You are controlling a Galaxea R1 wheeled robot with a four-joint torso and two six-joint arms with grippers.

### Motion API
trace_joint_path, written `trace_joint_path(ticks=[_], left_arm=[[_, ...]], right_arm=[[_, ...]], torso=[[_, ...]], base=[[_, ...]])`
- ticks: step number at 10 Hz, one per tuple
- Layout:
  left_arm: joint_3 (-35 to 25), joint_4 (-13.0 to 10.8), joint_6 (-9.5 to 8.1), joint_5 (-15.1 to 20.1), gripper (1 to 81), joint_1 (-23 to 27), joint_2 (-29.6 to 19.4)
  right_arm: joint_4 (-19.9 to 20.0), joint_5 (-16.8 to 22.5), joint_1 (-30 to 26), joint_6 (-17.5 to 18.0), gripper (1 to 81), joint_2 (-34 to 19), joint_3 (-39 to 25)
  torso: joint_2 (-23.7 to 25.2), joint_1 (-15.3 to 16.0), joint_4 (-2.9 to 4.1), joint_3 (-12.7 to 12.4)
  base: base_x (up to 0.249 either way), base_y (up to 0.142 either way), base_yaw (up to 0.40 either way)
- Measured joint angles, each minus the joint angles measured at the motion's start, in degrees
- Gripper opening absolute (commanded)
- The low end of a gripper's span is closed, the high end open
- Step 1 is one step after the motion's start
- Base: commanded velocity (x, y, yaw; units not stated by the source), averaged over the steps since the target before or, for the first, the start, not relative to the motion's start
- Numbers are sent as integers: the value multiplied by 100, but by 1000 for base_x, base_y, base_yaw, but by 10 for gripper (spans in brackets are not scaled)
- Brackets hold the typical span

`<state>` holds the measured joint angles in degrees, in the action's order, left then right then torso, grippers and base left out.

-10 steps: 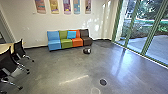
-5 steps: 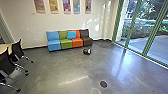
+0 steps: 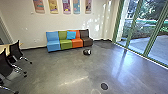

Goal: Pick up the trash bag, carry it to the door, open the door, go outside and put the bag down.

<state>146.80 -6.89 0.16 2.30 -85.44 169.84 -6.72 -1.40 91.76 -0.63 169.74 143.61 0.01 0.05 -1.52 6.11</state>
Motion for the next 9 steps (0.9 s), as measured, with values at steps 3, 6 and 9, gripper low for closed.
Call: trace_joint_path(ticks=[3,6,9], left_arm=[[0,0,0,0,811,-2,0],[0,0,0,0,811,-2,-2],[0,0,0,0,811,-2,0]], right_arm=[[-55,2,0,0,811,0,0],[-108,6,0,0,811,2,0],[-111,17,2,0,811,2,0]], torso=[[0,2,0,0],[0,2,0,0],[0,2,0,0]], base=[[114,0,0],[114,0,0],[115,-20,0]])
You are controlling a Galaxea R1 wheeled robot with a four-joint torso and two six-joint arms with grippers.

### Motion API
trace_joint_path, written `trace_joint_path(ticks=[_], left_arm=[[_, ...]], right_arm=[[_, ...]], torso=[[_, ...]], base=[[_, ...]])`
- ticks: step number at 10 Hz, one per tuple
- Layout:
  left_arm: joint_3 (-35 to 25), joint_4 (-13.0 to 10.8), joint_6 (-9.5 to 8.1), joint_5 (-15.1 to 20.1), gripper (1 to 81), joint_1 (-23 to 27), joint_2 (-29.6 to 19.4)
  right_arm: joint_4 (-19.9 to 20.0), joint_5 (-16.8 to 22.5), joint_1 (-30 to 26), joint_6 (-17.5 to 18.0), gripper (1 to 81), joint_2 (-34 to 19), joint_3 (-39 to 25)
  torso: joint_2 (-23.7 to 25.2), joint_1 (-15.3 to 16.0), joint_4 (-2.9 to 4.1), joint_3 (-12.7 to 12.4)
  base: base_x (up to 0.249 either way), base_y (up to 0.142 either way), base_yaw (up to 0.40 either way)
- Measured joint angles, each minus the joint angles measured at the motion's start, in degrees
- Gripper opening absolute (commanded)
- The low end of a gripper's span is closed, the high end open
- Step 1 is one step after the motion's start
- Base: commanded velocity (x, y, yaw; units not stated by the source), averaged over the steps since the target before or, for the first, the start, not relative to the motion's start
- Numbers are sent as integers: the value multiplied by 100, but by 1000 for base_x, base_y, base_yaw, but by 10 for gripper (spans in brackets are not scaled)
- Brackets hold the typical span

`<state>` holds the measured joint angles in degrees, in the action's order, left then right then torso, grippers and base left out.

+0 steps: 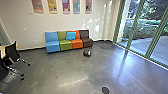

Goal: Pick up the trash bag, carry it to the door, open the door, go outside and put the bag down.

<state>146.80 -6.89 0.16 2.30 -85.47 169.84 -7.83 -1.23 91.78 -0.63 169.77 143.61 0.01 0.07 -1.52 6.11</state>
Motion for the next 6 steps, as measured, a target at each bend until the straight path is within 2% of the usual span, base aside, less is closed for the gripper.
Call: trace_joint_path(ticks=[6], left_arm=[[4,0,0,-13,811,-13,-5]], right_arm=[[-41,-6,30,-5,811,11,5]], torso=[[-1,0,0,0]], base=[[116,-64,0]])
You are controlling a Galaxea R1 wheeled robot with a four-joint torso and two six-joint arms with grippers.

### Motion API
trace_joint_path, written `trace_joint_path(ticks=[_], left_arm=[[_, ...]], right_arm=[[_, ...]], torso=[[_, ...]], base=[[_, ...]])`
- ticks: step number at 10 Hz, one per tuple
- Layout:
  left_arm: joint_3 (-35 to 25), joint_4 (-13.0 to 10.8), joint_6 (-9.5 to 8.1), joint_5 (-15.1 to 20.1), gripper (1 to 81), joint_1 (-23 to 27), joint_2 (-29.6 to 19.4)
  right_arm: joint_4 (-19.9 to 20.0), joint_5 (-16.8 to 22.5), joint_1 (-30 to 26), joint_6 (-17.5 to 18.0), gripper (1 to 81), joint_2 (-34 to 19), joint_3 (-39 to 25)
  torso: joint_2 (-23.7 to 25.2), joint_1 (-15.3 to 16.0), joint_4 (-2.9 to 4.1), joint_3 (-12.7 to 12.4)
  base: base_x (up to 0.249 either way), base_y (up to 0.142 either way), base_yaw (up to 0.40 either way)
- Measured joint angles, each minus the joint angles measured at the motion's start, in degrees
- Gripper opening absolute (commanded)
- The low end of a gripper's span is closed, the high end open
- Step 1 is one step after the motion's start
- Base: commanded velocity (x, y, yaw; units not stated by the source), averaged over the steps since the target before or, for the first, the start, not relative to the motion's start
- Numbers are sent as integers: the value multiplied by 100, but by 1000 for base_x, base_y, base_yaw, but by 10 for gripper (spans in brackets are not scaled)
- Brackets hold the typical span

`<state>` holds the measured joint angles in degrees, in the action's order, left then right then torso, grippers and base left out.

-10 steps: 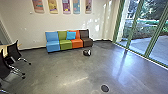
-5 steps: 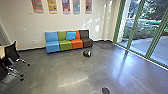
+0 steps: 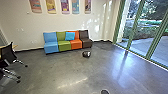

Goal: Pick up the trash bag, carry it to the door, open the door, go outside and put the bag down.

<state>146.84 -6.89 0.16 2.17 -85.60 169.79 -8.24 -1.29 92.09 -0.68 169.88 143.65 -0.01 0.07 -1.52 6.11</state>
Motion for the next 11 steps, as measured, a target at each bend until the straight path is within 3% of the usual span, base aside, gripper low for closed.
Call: trace_joint_path(ticks=[3,11], left_arm=[[0,0,0,0,811,0,0],[-4,0,0,0,811,0,2]], right_arm=[[0,-2,0,0,811,0,0],[-2,-5,13,-2,811,2,0]], torso=[[0,0,0,0],[1,-2,0,0]], base=[[118,-63,0],[120,0,0]])
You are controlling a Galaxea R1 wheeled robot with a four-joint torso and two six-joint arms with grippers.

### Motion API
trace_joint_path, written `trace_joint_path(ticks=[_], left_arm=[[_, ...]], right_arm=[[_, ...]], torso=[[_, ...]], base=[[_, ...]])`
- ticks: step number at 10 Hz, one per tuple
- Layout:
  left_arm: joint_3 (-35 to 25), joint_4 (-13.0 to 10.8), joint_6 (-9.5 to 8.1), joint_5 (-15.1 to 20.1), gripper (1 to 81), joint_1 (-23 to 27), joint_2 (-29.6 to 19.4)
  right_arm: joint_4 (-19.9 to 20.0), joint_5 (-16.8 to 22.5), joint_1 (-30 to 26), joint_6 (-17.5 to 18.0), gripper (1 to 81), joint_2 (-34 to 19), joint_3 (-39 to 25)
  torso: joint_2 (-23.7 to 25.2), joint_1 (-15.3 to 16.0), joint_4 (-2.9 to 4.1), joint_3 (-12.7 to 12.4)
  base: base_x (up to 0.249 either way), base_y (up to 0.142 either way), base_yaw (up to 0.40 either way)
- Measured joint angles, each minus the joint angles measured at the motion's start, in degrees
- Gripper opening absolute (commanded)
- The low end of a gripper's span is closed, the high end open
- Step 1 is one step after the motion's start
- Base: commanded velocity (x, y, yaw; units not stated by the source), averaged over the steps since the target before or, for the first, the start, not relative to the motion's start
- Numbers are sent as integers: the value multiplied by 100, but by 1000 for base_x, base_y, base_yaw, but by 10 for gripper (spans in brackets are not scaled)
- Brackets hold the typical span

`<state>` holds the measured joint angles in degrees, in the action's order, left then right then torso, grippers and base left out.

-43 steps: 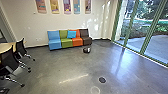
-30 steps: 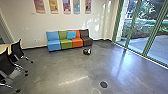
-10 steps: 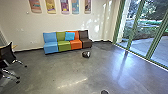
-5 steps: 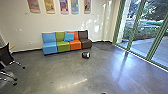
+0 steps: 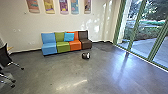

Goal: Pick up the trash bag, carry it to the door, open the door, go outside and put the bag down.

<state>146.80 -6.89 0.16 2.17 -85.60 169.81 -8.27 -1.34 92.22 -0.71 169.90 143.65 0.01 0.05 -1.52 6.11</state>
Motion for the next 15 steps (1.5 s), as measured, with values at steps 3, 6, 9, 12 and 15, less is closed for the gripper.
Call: trace_joint_path(ticks=[3,6,9,12,15], left_arm=[[0,0,0,-2,811,2,0],[0,0,0,-2,811,2,2],[0,0,0,-2,811,2,2],[0,0,0,-2,811,2,2],[0,0,0,-5,811,5,6]], right_arm=[[0,0,0,0,811,0,0],[-5,7,0,0,811,0,0],[-13,9,-2,0,811,0,1],[-44,11,-5,2,811,2,9],[-55,18,-9,0,811,2,11]], torso=[[-1,2,0,0],[-1,2,0,0],[0,2,0,0],[-1,2,0,0],[-1,2,0,0]], base=[[124,0,0],[124,0,0],[124,0,0],[124,0,0],[124,0,0]])
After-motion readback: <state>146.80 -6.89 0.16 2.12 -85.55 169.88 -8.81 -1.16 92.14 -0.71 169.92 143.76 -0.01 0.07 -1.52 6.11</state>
